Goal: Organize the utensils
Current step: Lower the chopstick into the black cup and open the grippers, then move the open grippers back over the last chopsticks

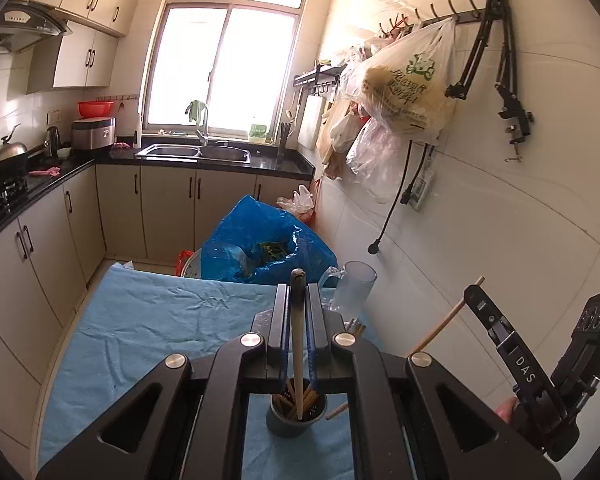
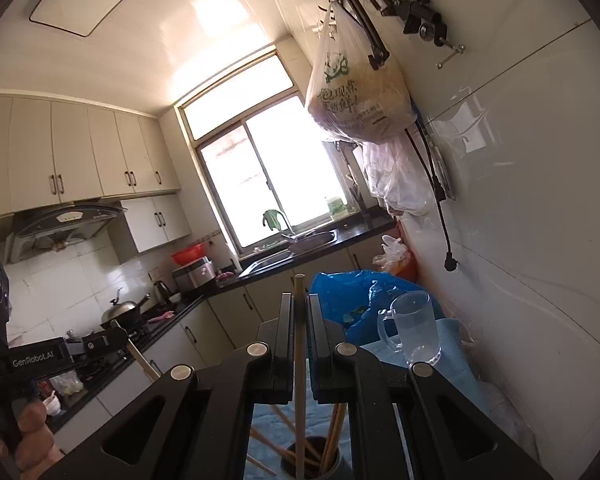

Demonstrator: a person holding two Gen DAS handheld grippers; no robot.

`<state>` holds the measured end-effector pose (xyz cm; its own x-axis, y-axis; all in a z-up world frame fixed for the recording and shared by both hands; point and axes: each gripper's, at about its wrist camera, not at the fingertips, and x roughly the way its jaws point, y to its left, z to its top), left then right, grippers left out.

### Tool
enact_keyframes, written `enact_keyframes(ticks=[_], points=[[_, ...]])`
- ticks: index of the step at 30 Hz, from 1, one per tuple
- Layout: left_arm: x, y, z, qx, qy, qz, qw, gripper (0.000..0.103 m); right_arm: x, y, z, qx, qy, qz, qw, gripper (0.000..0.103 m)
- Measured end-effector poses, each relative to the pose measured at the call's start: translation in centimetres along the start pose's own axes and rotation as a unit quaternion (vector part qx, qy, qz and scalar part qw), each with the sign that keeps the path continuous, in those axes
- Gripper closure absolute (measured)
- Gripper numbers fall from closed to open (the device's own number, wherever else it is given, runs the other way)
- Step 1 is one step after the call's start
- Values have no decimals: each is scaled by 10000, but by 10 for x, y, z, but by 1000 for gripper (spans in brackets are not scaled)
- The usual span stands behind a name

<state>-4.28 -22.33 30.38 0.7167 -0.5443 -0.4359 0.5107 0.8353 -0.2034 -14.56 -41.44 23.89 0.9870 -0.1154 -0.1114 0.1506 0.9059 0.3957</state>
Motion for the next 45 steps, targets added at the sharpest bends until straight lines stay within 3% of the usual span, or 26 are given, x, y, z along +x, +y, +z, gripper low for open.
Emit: enact_keyframes(ticks=[9, 18, 24, 27, 31, 35, 37, 41, 42, 45], points=[[59, 15, -29, -161, 537, 130, 9983, 96, 50, -14, -30, -58, 449, -185, 9988, 97], [66, 28, -42, -284, 779, 80, 9965, 94, 74, -33, -51, 125, 944, -229, 9952, 95], [42, 30, -41, -305, 624, 21, 9976, 88, 52, -30, -43, 126, 758, -160, 9969, 94], [24, 37, -44, -370, 531, 25, 9979, 85, 34, -27, -43, 134, 726, -61, 9973, 88], [3, 54, -57, -475, 514, 124, 9975, 83, 14, -21, -59, 123, 946, 135, 9953, 87], [-7, 89, -89, -679, 747, 386, 9941, 81, -1, -16, -96, 19, 1410, 274, 9896, 87], [0, 111, -112, -846, 1044, 517, 9896, 81, -3, -16, -121, -13, 1749, 315, 9841, 87], [31, 155, -162, -1342, 1929, 684, 9696, 81, 5, -19, -178, 82, 2619, 264, 9647, 87], [42, 168, -175, -1506, 2178, 752, 9614, 81, 8, -20, -188, 128, 2790, 262, 9599, 87], [66, 190, -196, -1768, 2575, 806, 9465, 81, 16, -17, -221, 200, 3349, 299, 9416, 87]])
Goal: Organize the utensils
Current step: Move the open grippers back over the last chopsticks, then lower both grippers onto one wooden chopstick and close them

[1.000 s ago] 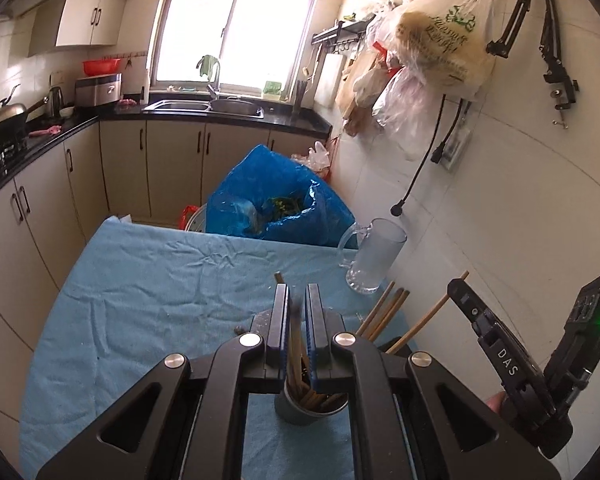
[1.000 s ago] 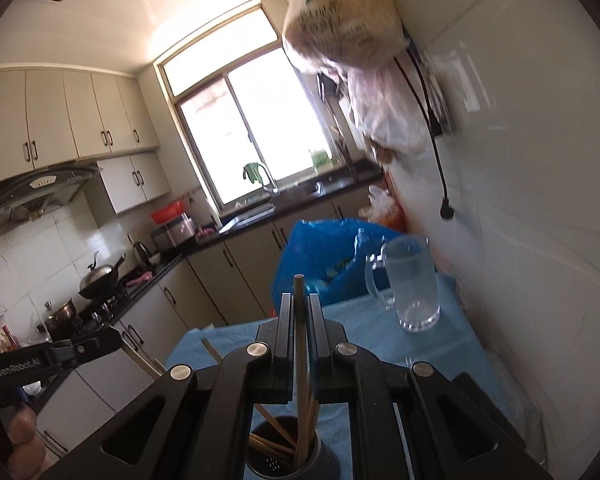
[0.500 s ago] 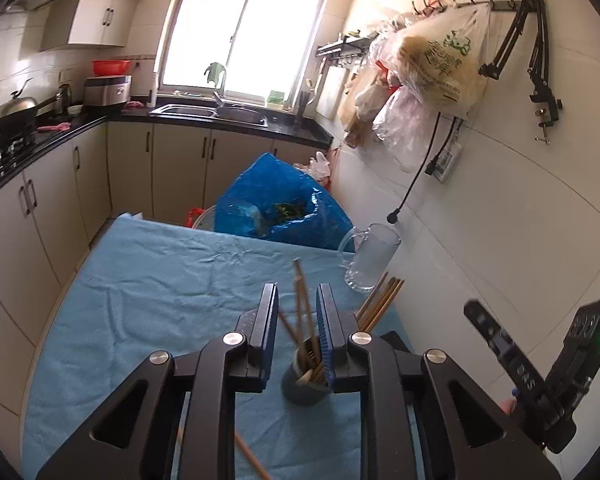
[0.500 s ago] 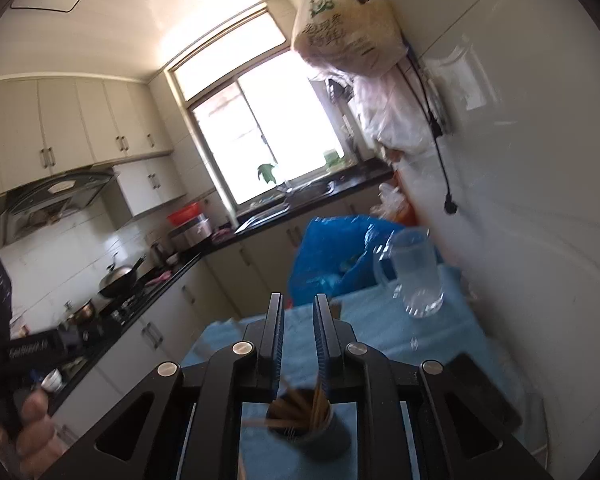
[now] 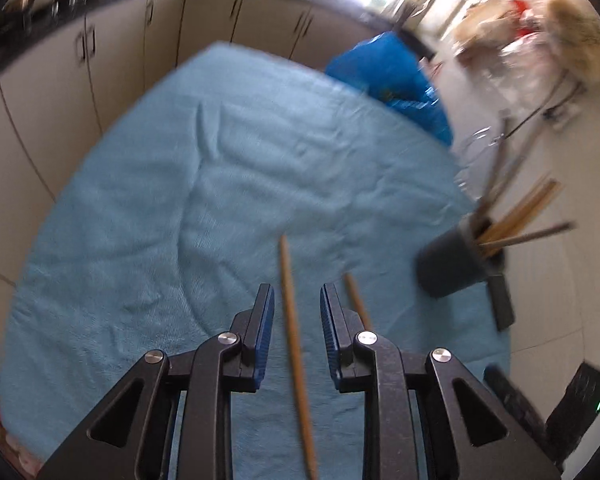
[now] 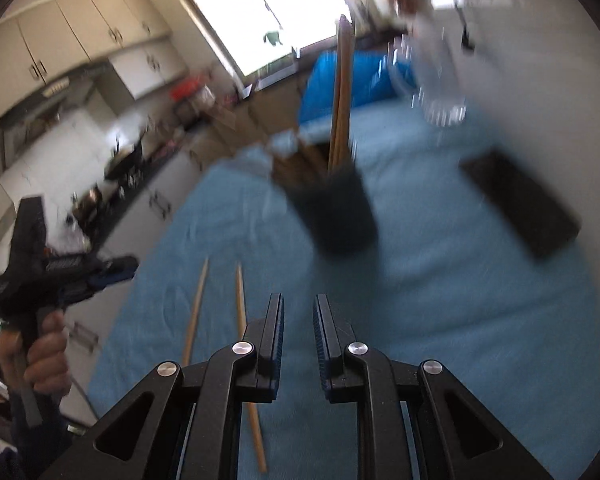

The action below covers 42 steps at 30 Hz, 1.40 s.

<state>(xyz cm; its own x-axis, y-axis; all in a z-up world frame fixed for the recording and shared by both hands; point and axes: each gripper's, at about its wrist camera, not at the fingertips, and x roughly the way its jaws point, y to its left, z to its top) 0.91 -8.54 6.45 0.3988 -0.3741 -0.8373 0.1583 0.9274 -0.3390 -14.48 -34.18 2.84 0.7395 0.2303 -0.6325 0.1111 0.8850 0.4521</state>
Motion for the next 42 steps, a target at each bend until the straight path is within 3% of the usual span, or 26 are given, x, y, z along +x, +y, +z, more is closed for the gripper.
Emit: enact_keyframes(ticks=[9, 17, 22, 24, 26, 34, 38, 42], points=[[56, 9, 8, -151, 498, 151, 9985, 80, 32, 12, -27, -254, 731, -170, 9969, 86], [75, 6, 15, -29, 491, 302, 9983, 77, 46, 28, -45, -435, 1035, -107, 9936, 85], [82, 2, 23, 144, 441, 435, 9980, 77, 51, 42, -56, -653, 1300, 141, 9893, 85], [85, -1, 26, 223, 383, 538, 9976, 81, 47, 48, -53, -813, 1221, 94, 9891, 85], [88, -3, 29, 277, 317, 751, 9963, 97, 43, 49, -45, -860, 1092, -21, 9903, 83], [67, 23, 10, 338, 230, 899, 9951, 97, 59, 65, -12, -1259, 979, -341, 9866, 77], [48, 47, -6, 248, 213, 882, 9956, 97, 87, 90, 0, -1738, 1092, -394, 9779, 70], [41, 58, -12, 243, 214, 818, 9961, 97, 125, 108, 16, -2082, 1262, -536, 9684, 70]])
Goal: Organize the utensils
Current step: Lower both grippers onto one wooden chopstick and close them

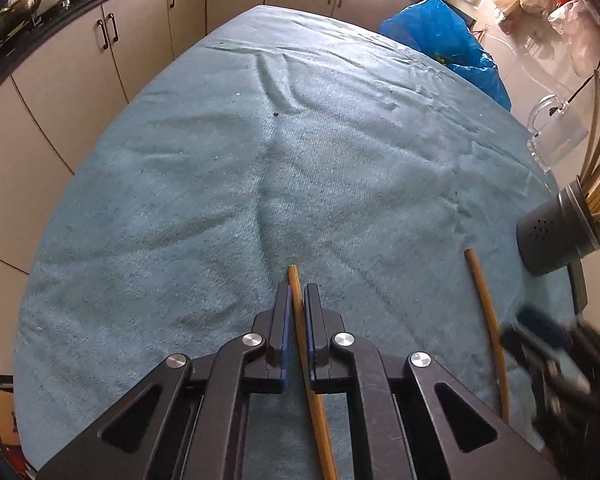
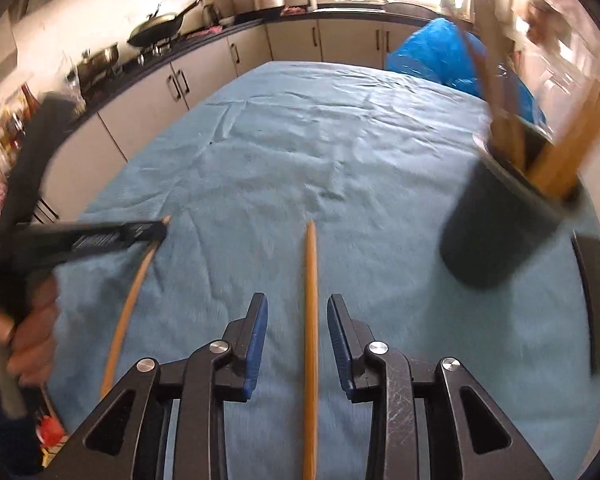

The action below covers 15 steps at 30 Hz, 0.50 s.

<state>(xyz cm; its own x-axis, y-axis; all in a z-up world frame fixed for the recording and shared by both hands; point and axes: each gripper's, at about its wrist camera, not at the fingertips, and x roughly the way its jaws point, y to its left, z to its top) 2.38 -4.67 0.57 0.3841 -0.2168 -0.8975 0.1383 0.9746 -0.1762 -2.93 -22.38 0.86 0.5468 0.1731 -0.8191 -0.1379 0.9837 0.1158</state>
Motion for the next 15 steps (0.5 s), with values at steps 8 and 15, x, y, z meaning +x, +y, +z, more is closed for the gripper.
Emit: enact_keyframes(ticks=[8, 15], points=[[1, 1, 1, 4, 14, -82, 10000, 97, 50, -1, 38, 16, 540, -212, 9983, 70], [0, -1, 5, -43, -37, -289, 9996, 97, 54, 6, 45, 15, 600, -201, 9980, 95]])
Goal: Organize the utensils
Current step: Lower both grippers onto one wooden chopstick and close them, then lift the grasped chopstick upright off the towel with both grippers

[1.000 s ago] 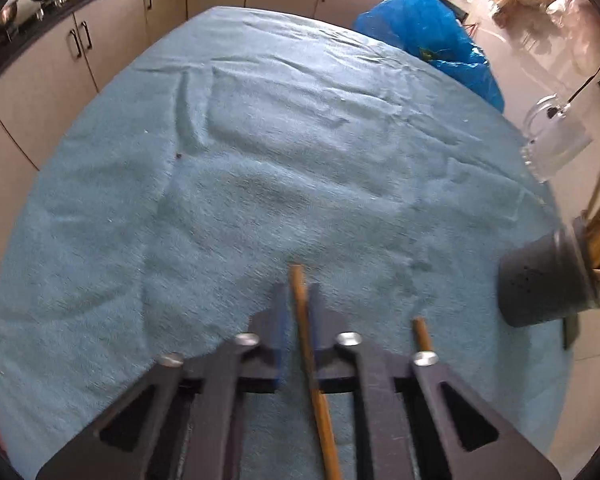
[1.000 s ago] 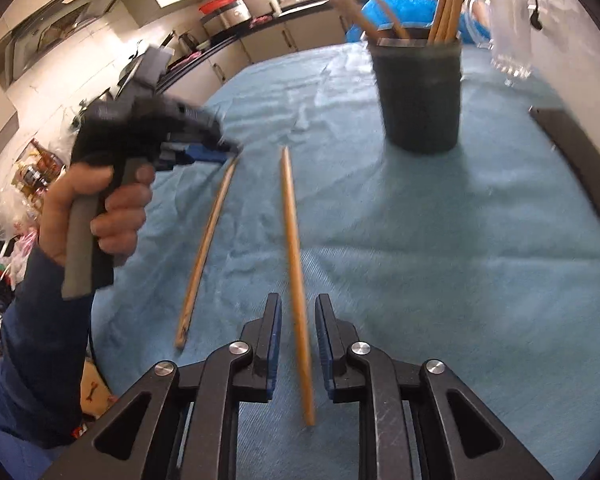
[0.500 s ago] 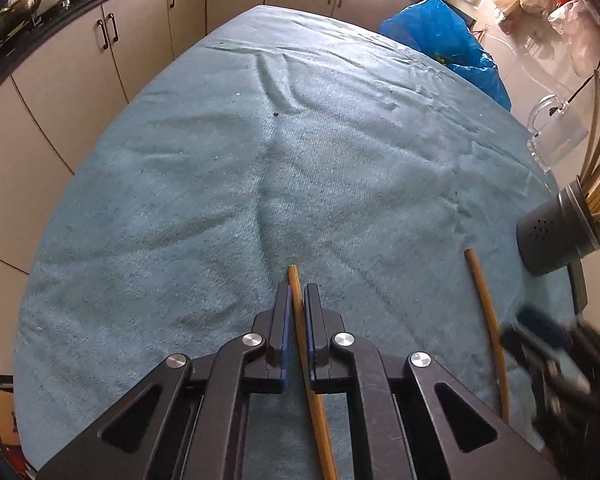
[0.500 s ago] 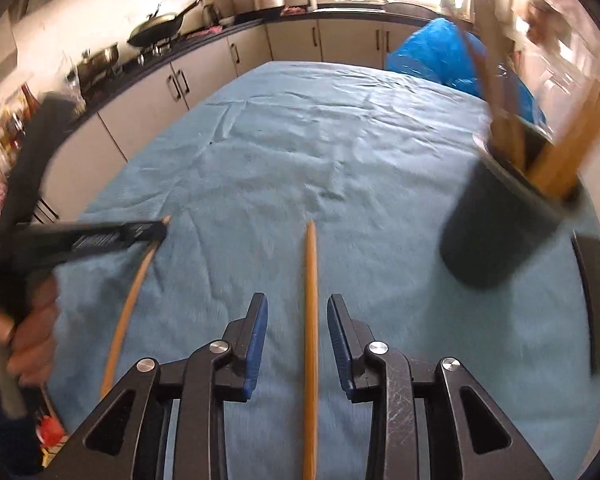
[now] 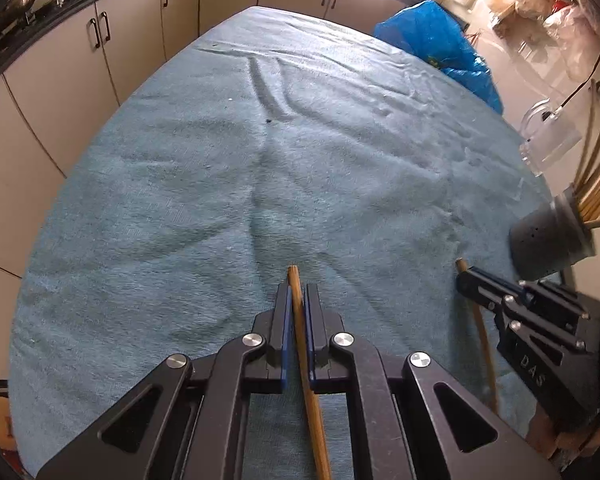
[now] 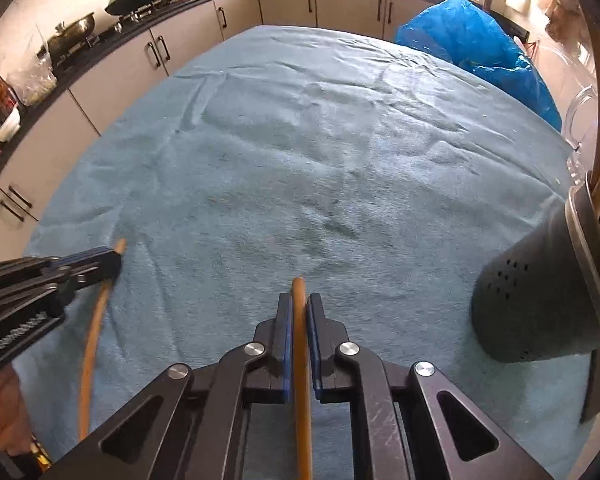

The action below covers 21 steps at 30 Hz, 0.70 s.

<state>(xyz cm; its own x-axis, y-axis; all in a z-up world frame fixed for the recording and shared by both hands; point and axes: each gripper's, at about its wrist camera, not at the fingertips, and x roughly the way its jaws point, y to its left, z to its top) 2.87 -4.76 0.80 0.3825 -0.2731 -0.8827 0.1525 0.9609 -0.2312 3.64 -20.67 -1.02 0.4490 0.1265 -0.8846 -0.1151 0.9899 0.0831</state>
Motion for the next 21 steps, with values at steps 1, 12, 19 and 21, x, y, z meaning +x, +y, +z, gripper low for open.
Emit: enact_keyframes(ticks=[1, 12, 19, 21], points=[[-3, 0, 0, 1, -40, -60, 10000, 98, -7, 2, -1, 16, -108, 54, 9999, 95], [-105, -21, -4, 137, -1350, -329, 9902, 98, -166, 27, -44, -25, -2708, 117, 9626, 95], [-159, -48, -21, 442, -2042, -376, 9772, 98, -217, 29, -93, 185, -3622, 87, 9319, 95], [-167, -55, -25, 522, -2146, -360, 9746, 98, -220, 25, -101, 291, -3686, 120, 9291, 95]])
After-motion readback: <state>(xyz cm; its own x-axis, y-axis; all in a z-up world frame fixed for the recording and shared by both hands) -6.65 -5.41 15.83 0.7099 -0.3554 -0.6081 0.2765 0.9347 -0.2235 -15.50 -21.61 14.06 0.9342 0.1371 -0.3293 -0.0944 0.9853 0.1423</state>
